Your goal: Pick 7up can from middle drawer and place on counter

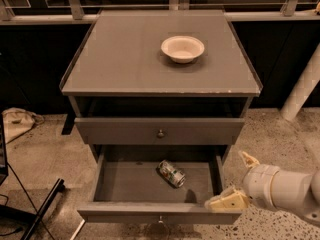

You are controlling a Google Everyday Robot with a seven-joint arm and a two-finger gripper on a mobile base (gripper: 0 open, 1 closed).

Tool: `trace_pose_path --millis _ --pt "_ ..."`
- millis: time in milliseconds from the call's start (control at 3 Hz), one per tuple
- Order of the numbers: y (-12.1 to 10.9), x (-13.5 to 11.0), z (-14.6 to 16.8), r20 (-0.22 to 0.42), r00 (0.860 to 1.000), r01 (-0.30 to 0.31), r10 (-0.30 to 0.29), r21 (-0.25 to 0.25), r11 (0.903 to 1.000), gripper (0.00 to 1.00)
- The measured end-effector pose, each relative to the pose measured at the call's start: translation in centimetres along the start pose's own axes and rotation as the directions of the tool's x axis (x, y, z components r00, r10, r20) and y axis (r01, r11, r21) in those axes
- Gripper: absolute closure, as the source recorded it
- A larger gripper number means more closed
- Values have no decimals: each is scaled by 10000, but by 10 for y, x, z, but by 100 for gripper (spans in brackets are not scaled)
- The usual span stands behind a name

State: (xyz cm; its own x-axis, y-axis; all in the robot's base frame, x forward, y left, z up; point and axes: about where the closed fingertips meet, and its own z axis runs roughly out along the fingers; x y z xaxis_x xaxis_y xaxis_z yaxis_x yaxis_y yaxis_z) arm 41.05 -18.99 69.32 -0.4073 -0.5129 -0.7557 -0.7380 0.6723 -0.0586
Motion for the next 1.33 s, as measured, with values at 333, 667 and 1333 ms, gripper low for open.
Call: trace_pose_path --millis 333,667,1333 --pt "-12 15 38 725 9973 -182 137 622 9979 0" --pt "-23 18 47 826 9964 -270 185 1031 9943 0" --pt "-13 51 81 624 9953 -800 740 997 9918 0"
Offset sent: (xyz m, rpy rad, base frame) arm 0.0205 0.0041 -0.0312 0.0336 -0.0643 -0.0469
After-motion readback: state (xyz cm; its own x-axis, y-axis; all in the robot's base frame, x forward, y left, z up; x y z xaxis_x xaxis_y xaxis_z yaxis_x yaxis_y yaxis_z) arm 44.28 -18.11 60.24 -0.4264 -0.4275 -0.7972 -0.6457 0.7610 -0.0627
